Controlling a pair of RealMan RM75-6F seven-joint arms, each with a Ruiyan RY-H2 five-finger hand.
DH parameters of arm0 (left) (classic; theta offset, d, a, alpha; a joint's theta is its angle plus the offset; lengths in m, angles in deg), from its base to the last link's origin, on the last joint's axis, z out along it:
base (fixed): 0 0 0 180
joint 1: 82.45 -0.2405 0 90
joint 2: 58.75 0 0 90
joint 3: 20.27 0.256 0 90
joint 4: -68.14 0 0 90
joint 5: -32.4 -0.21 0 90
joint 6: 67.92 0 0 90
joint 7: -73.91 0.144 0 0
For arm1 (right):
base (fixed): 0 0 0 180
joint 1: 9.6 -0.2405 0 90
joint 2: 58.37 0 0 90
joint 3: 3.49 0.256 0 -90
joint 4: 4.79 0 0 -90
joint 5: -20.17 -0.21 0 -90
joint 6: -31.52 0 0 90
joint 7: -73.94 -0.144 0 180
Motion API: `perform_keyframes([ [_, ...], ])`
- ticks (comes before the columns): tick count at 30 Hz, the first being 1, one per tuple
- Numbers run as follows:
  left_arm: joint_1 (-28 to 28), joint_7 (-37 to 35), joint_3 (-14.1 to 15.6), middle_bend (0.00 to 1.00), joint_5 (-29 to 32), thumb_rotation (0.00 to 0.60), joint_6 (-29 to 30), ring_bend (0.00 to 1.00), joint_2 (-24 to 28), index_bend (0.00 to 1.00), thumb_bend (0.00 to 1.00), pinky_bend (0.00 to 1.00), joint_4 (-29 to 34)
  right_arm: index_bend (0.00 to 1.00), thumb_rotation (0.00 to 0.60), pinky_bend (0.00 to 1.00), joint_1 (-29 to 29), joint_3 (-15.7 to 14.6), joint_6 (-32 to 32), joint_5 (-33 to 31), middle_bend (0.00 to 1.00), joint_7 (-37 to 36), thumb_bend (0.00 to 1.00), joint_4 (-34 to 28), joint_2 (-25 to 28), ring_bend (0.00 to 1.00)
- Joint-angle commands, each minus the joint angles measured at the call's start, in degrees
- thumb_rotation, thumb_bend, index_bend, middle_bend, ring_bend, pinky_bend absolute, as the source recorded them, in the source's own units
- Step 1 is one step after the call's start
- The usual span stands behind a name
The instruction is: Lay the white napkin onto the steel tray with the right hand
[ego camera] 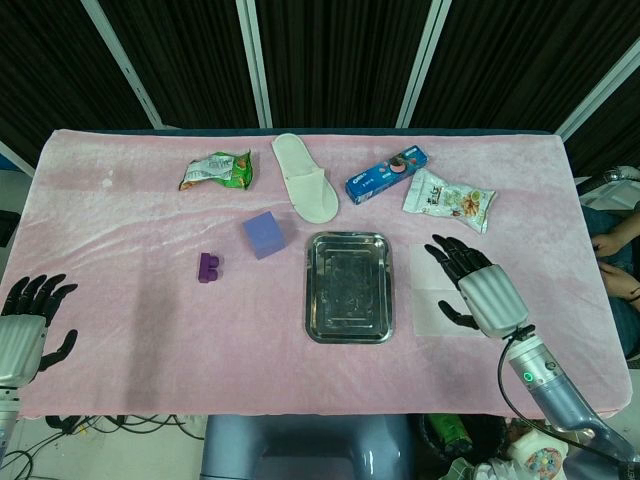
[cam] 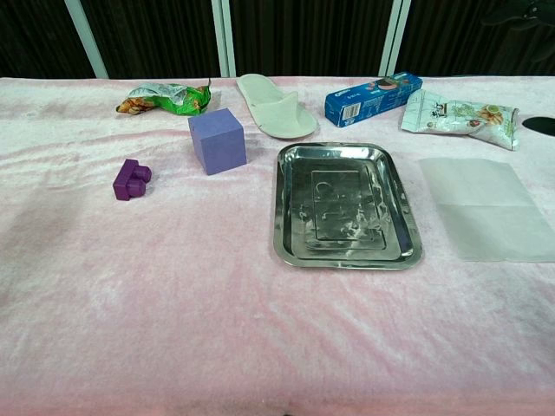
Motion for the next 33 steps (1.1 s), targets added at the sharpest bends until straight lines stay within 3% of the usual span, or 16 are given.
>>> perform_keyframes([
  [1,-0.1,-0.2,-0.1,0.11,0.4,0.6,0.0,0.04,0.1,0.17,0.37,0.04,0.2,0.09,0.6,0.21,1.3,-0.4,-1.3,-1.0,0.03,0.7,0.23,-0.1,0.0,0.08],
  [9,-0.2,0.1,-0.2,0.11,1.4,0.6,-0.7,0.04,0.0,0.16,0.37,0.04,1.0,0.13,0.6,0.21,9.3,-5.1,-8.0,-3.5,0.02,10.5,0.23,-0.3,-2.1,0.08],
  [16,-0.5,-0.2,-0.3,0.11,2.5,0.6,-0.8,0.04,0.3,0.16,0.37,0.04,1.8,0.14,0.6,0.21,13.4,-6.8,-10.8,-4.8,0.02,10.5,0.24,4.2,-9.0,0.08],
  [25,-0.8,0.3,-0.4,0.11,3.3,0.6,-0.8,0.04,0.4,0.16,0.38,0.04,2.4,0.14,0.6,0.21,13.5,-5.9,-10.6,-4.9,0.02,12.5,0.24,15.1,-18.7,0.08],
  [33,-0.7,0.8,-0.5,0.11,3.8,0.6,-1.1,0.04,0.4,0.16,0.38,0.04,2.6,0.14,0.6,0.21,12.5,-5.2,-7.8,-5.6,0.02,11.1,0.24,21.1,-22.8,0.08],
])
